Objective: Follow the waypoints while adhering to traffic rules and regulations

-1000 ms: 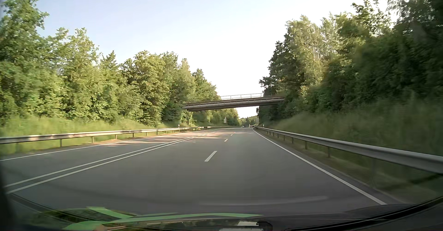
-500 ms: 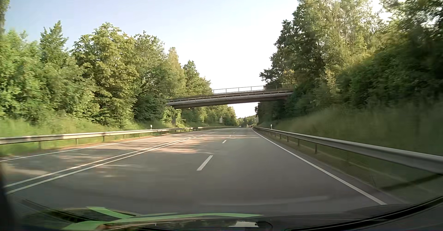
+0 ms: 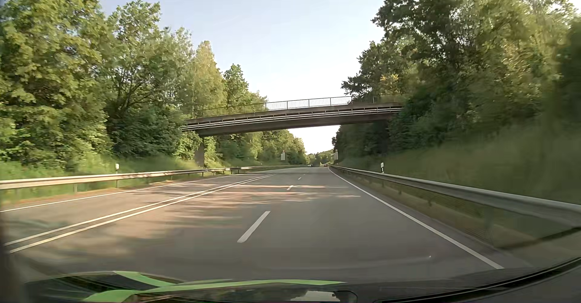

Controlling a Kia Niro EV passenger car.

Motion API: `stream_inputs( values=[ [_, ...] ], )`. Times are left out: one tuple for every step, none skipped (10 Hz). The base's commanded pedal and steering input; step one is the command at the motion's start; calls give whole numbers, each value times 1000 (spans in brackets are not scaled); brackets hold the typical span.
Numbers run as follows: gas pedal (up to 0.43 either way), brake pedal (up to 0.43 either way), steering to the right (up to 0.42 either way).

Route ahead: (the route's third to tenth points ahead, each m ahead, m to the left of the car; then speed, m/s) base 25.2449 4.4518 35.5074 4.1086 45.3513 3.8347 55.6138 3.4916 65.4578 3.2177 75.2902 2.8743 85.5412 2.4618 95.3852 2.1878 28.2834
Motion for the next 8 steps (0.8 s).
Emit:
stream_inputs(
  values=[
    [390, 0, 4],
    [390, 0, 4],
    [390, 0, 4],
    [390, 0, 4],
    [390, 0, 4],
    [398, 0, 4],
    [409, 0, 4],
    [421, 0, 4]
  ],
)
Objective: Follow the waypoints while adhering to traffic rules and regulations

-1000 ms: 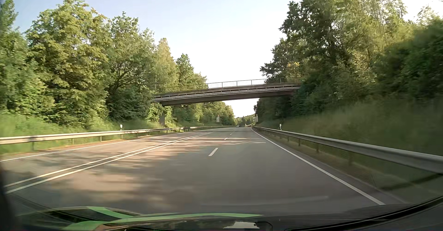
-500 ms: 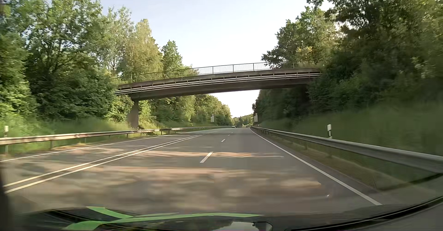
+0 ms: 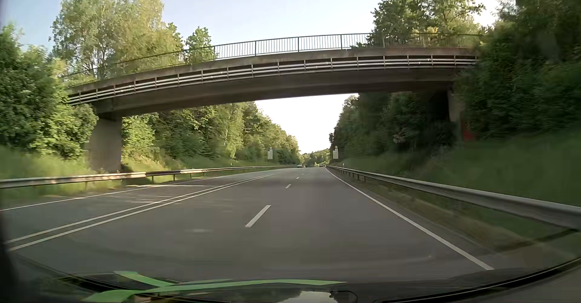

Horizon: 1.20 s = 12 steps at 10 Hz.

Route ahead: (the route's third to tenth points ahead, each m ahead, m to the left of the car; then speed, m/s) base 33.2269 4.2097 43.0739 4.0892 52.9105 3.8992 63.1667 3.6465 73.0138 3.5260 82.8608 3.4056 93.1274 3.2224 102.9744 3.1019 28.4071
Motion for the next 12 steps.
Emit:
stream_inputs(
  values=[
    [441, 0, 4],
    [449, 0, 4],
    [461, 0, 4],
    [461, 0, 4],
    [461, 0, 3],
    [449, 0, 1],
    [390, 0, 1],
    [378, 0, 1],
    [378, 0, 1],
    [378, 0, 1],
    [409, 0, 1],
    [449, 0, 1]
  ],
)
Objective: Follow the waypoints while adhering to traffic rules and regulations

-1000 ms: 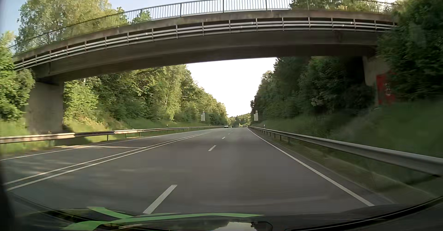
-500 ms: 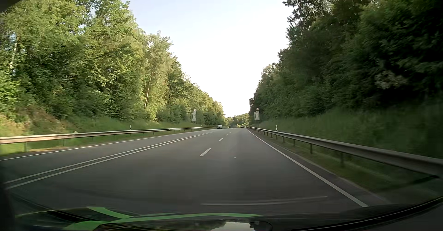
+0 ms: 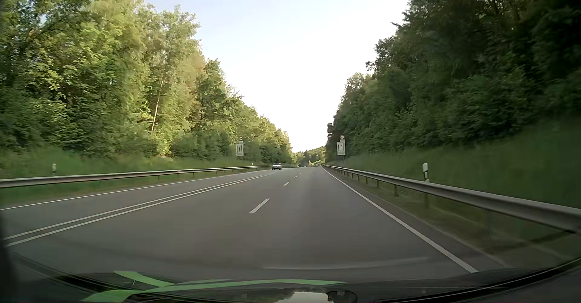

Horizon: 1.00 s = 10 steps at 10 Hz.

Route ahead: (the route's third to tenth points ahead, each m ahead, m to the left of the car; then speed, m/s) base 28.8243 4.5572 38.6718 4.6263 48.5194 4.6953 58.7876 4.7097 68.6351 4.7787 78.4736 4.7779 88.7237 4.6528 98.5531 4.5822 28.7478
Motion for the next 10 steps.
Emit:
stream_inputs(
  values=[
    [488, 0, 1],
    [512, 0, 1],
    [512, 0, 1],
    [512, 0, 1],
    [500, 0, 1],
    [429, 0, 1],
    [398, 0, 0],
    [398, 0, 0],
    [390, 0, 0],
    [390, 0, 0]
  ],
)
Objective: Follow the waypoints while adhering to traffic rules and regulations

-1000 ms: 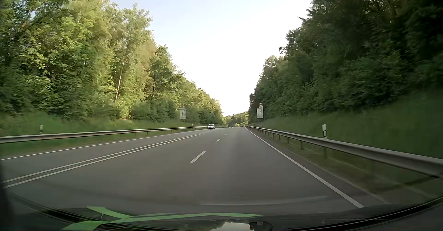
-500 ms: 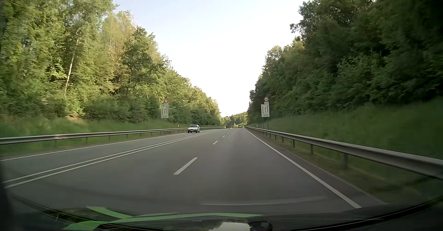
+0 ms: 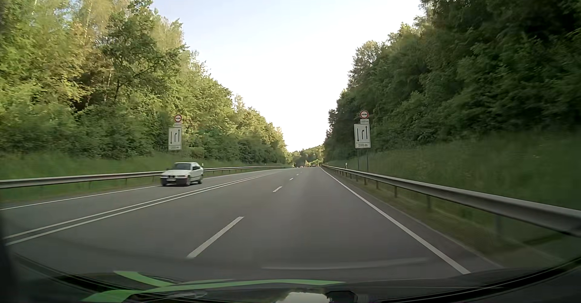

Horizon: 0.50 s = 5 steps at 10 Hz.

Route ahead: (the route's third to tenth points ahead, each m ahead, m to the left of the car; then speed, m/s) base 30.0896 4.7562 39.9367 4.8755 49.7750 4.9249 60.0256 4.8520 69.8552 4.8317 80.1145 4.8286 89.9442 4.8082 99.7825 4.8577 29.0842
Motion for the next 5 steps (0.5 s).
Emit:
stream_inputs(
  values=[
    [398, 0, 0],
    [421, 0, 0],
    [421, 0, -1],
    [421, 0, -1],
    [409, 0, 0]
  ],
)
